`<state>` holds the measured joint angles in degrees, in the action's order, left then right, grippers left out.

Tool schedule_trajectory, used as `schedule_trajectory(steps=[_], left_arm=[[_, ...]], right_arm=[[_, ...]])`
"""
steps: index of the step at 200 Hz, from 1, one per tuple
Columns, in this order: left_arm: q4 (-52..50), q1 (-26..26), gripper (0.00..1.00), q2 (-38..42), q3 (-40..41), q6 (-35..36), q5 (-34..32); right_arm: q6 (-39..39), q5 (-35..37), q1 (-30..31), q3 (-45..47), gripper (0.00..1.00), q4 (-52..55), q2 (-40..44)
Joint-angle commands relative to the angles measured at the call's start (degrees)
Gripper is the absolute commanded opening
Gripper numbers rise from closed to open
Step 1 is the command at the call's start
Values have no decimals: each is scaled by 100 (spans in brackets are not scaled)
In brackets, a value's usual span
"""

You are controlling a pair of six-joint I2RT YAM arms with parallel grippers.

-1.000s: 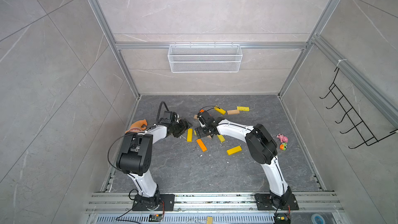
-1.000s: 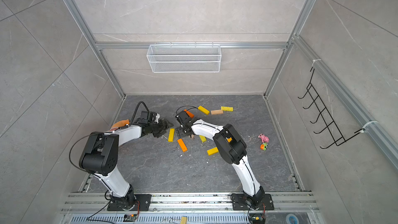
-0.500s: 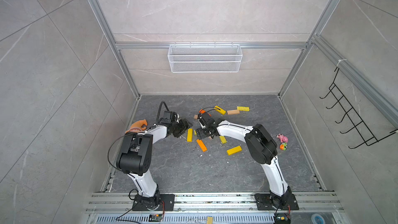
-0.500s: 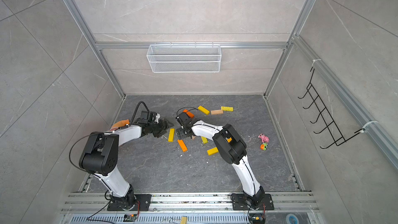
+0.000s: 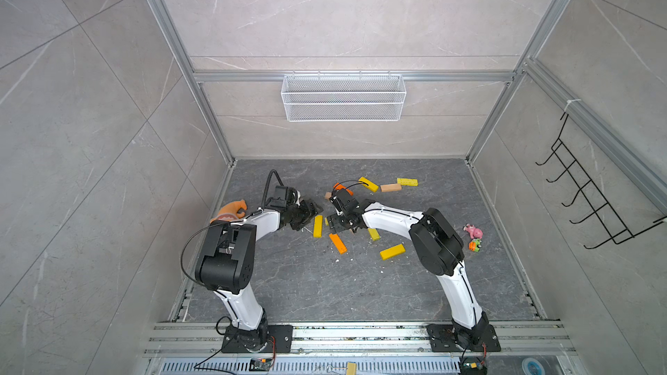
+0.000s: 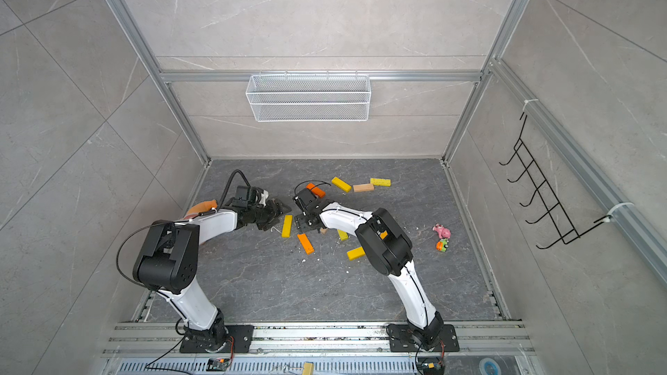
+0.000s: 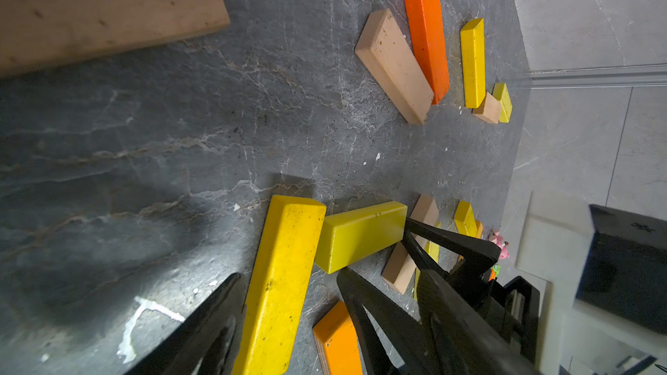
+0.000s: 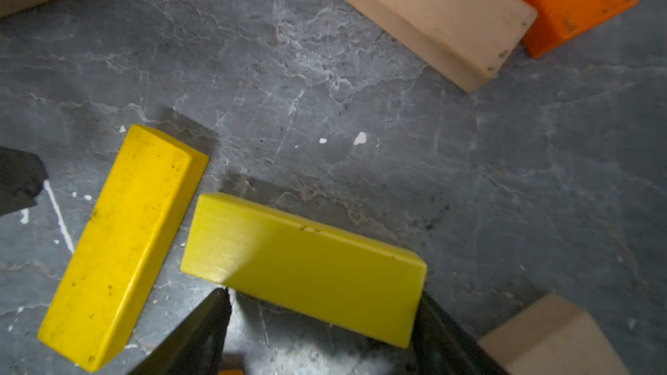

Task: Assemble the number 8 with building blocks
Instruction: Assemble the building block at the center of the board.

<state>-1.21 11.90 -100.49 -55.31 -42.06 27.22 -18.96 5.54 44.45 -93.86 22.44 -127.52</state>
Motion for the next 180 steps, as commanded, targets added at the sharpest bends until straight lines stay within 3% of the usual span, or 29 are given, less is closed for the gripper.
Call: schedule_trajectory(steps=[1,180], left_arm=[[121,12,78,0,-156,-60,134],[122,6,78,21,-152,-61,150]], right_arm=[[-263,-68,53,-54,79,69,-174],[-880,26,116,65,71,8,-226]])
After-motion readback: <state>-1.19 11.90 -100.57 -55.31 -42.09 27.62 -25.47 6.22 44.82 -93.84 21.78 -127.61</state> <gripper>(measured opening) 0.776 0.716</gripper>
